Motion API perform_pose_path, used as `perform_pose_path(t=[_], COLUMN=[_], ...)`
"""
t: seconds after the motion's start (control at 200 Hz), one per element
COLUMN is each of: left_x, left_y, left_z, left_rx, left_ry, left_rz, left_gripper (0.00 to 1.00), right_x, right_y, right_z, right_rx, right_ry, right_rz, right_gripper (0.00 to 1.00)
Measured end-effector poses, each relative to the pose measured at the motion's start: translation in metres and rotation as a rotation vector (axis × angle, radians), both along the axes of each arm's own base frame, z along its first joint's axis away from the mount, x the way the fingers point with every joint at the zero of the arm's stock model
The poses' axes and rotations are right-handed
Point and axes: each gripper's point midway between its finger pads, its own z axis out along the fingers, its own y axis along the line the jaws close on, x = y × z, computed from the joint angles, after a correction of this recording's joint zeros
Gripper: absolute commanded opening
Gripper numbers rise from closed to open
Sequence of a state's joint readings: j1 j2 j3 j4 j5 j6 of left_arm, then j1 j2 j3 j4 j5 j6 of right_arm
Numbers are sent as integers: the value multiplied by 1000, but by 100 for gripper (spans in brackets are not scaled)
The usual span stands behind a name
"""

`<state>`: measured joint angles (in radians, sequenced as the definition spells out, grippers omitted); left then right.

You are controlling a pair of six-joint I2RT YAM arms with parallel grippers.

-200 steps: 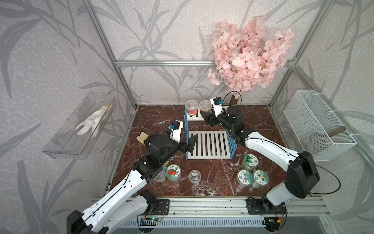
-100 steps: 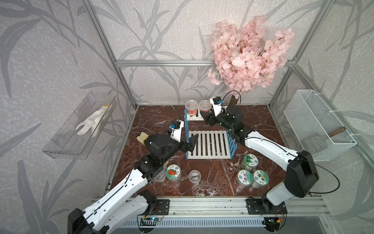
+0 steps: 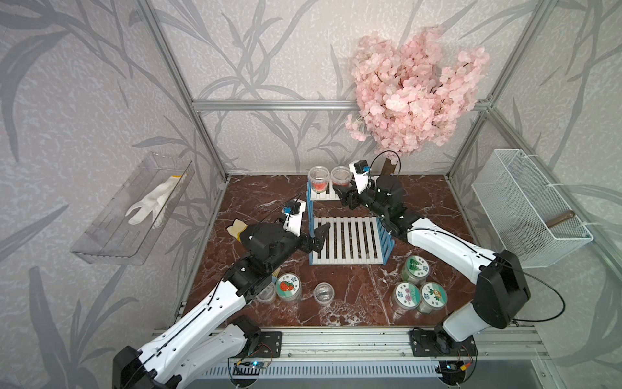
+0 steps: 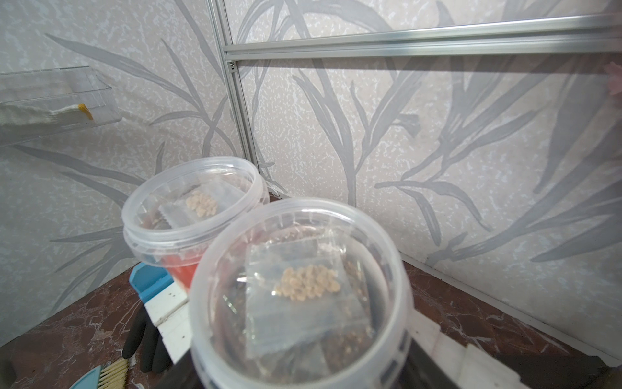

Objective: Place the seed container on the shelf
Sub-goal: Place the seed jar on the shelf.

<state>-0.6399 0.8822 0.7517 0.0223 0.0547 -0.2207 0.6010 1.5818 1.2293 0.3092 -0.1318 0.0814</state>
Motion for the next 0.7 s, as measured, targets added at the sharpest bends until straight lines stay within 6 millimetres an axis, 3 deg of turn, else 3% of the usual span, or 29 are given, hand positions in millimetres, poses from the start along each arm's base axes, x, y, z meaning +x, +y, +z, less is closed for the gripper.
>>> perform_pose_path(t=[0.39, 0.7], left_x=[0, -2], left_y=[-1, -2], left_z=[-3, -6], left_rx=[7, 12], left_ry=[11, 22], left_rz=[-7, -17], left_gripper=[100, 100], right_x=[-3, -22], right_y=[-2, -21], right_z=[4, 1], right_rx=[-4, -31], right_ry=[-8, -13], right_rz=[-1, -14], right_gripper=[79, 85])
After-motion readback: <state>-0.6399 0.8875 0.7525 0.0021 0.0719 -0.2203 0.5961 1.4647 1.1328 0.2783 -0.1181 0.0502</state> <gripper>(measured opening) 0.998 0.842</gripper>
